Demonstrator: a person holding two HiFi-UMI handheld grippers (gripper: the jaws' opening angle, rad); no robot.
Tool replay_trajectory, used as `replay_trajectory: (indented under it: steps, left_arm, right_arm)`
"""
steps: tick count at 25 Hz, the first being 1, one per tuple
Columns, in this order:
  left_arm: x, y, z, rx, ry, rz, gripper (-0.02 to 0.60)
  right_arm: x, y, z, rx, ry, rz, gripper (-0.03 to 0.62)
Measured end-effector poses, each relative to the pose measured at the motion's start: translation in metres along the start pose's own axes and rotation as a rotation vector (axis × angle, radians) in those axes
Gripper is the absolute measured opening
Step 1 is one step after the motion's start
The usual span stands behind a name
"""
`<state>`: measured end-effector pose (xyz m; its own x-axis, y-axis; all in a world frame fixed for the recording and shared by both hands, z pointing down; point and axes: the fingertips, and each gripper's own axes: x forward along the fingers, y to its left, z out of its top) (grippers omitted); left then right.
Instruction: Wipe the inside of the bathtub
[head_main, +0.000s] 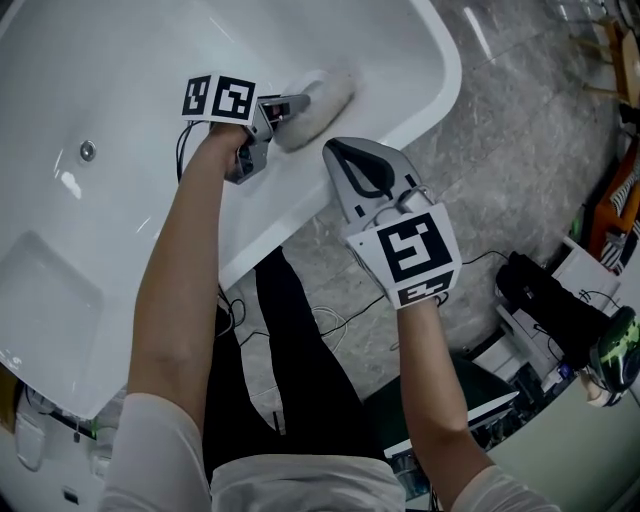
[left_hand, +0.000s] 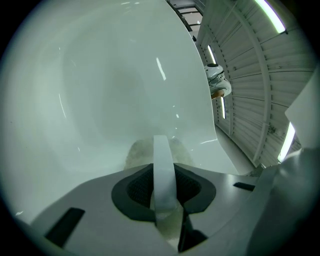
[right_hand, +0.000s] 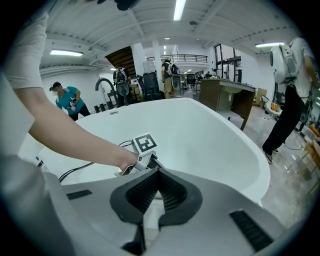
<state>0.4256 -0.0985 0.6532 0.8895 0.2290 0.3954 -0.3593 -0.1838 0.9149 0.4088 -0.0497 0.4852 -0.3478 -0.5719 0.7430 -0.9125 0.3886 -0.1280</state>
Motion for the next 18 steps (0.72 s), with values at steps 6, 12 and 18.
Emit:
replay_trajectory:
  steps: [6, 12, 18]
  left_arm:
    - [-0.028, 0.016, -0.021, -0.027, 0.017, -0.025, 0.095]
    - [-0.053, 0.027, -0.043, -0.032, 0.036, -0.025, 0.095]
    - [-0.092, 0.038, -0.072, -0.038, 0.034, -0.034, 0.095]
  right_arm:
    - [0.018, 0.024, 0.006, -0.03, 0.021, 0.022, 0.018]
    - [0.037, 0.049, 0.019, -0.109, 0.053, 0.056, 0.02]
    - [0.05, 0.088, 0.029, -0.18, 0.08, 0.098, 0.018]
